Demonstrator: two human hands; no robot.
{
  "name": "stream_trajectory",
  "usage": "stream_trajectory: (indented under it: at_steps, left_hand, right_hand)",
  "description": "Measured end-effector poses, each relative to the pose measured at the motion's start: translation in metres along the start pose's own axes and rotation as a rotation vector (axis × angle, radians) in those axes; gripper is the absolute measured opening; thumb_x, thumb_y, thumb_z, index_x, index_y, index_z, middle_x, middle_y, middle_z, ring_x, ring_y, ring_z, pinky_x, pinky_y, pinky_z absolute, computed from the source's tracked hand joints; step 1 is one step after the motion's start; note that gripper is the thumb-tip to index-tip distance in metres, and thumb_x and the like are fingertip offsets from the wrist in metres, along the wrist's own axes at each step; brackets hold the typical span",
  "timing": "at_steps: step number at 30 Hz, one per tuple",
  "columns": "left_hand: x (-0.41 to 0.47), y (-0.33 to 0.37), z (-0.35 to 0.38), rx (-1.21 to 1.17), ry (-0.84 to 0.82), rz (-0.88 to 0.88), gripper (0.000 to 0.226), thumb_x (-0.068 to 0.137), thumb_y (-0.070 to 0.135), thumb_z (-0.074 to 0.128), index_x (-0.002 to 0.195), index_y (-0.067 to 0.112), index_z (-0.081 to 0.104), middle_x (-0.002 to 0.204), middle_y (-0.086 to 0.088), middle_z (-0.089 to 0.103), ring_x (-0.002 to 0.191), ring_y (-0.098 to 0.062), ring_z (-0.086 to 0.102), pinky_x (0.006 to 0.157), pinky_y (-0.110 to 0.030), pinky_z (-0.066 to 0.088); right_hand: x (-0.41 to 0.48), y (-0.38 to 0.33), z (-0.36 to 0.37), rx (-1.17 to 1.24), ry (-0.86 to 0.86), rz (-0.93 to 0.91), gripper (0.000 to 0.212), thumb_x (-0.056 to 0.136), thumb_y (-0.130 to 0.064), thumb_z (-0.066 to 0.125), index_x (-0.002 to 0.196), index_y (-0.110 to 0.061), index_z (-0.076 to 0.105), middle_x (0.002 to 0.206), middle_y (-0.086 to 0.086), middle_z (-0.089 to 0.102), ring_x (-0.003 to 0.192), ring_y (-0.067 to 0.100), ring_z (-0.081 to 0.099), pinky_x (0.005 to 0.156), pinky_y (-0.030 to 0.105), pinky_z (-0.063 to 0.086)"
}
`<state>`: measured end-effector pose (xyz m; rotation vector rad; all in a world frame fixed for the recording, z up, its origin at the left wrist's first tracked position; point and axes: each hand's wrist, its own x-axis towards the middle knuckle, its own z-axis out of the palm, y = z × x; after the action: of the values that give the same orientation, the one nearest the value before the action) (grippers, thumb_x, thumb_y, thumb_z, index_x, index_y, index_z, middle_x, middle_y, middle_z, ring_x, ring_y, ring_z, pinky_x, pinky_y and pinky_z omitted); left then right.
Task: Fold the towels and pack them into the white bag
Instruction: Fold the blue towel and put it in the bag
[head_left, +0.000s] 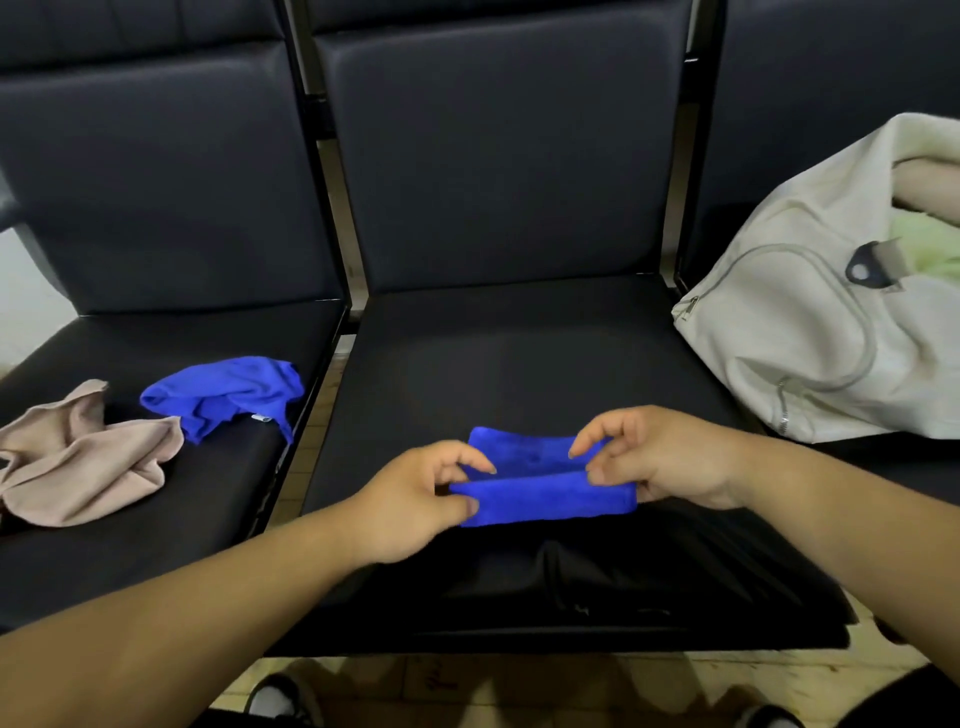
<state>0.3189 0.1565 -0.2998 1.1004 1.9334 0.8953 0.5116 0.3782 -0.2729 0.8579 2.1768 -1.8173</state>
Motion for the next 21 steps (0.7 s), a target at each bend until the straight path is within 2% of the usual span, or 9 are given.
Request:
stream_trajectory:
  at_steps: [4, 7, 9, 11, 14, 17, 21]
  left_hand:
    - [0.011, 0.012, -0.003, -0.16, 0.137, -0.044, 0.03, 0.094, 0.005, 0.066, 0.114, 0.027, 0.064, 0.087, 0.0, 0.076, 0.083, -0.015, 0.072, 0.09, -0.035, 0.056]
    - [0.025, 0.014, -0.002, -0.12, 0.193, -0.074, 0.028, 0.096, 0.013, 0.066, 0.117, 0.031, 0.061, 0.09, 0.002, 0.077, 0.088, -0.013, 0.074, 0.092, -0.039, 0.058]
    - [0.035, 0.013, -0.002, -0.082, 0.228, -0.09, 0.028, 0.097, 0.016, 0.065, 0.12, 0.031, 0.06, 0.091, 0.005, 0.076, 0.089, -0.01, 0.073, 0.091, -0.036, 0.059]
    - [0.044, 0.011, 0.0, -0.052, 0.257, -0.106, 0.027, 0.098, 0.018, 0.064, 0.122, 0.029, 0.06, 0.091, 0.005, 0.075, 0.088, -0.009, 0.073, 0.089, -0.034, 0.059]
    - [0.055, 0.005, 0.001, 0.028, 0.283, -0.122, 0.027, 0.097, 0.021, 0.065, 0.123, 0.028, 0.06, 0.09, 0.005, 0.071, 0.088, -0.01, 0.07, 0.085, -0.028, 0.057]
    - [0.063, -0.002, 0.002, 0.138, 0.301, -0.126, 0.029, 0.096, 0.026, 0.067, 0.124, 0.029, 0.059, 0.087, 0.006, 0.069, 0.086, -0.009, 0.067, 0.082, -0.026, 0.054]
    - [0.071, -0.006, 0.002, 0.28, 0.341, -0.156, 0.03, 0.096, 0.031, 0.067, 0.123, 0.032, 0.054, 0.09, 0.012, 0.067, 0.087, -0.005, 0.064, 0.081, -0.024, 0.052]
  right_hand:
    - [0.008, -0.005, -0.007, 0.21, 0.086, 0.067, 0.021, 0.093, -0.002, 0.066, 0.108, -0.017, 0.071, 0.09, 0.002, 0.073, 0.073, 0.009, 0.067, 0.067, 0.028, 0.053]
    - [0.017, -0.006, -0.011, 0.296, 0.179, 0.054, 0.015, 0.095, -0.011, 0.067, 0.107, -0.017, 0.071, 0.098, 0.004, 0.076, 0.081, 0.013, 0.069, 0.07, 0.031, 0.055]
    - [0.022, -0.005, -0.012, 0.293, 0.178, 0.031, 0.015, 0.092, -0.016, 0.072, 0.107, -0.018, 0.072, 0.097, 0.0, 0.076, 0.086, 0.014, 0.071, 0.073, 0.03, 0.056]
    - [0.028, -0.002, -0.013, 0.211, 0.179, 0.004, 0.023, 0.088, -0.011, 0.076, 0.108, -0.019, 0.07, 0.099, 0.001, 0.077, 0.088, 0.011, 0.072, 0.073, 0.029, 0.057]
    - [0.041, 0.007, -0.013, 0.035, 0.281, -0.008, 0.026, 0.084, -0.002, 0.076, 0.103, -0.019, 0.071, 0.095, 0.006, 0.076, 0.084, 0.014, 0.073, 0.077, 0.034, 0.059]
    - [0.053, 0.016, -0.015, -0.173, 0.336, -0.022, 0.022, 0.082, -0.008, 0.077, 0.096, -0.024, 0.071, 0.087, -0.001, 0.076, 0.08, 0.015, 0.072, 0.073, 0.03, 0.058]
    - [0.062, 0.02, -0.016, -0.451, 0.355, -0.038, 0.019, 0.083, -0.021, 0.079, 0.09, -0.033, 0.066, 0.084, -0.01, 0.072, 0.077, 0.002, 0.067, 0.068, 0.018, 0.044]
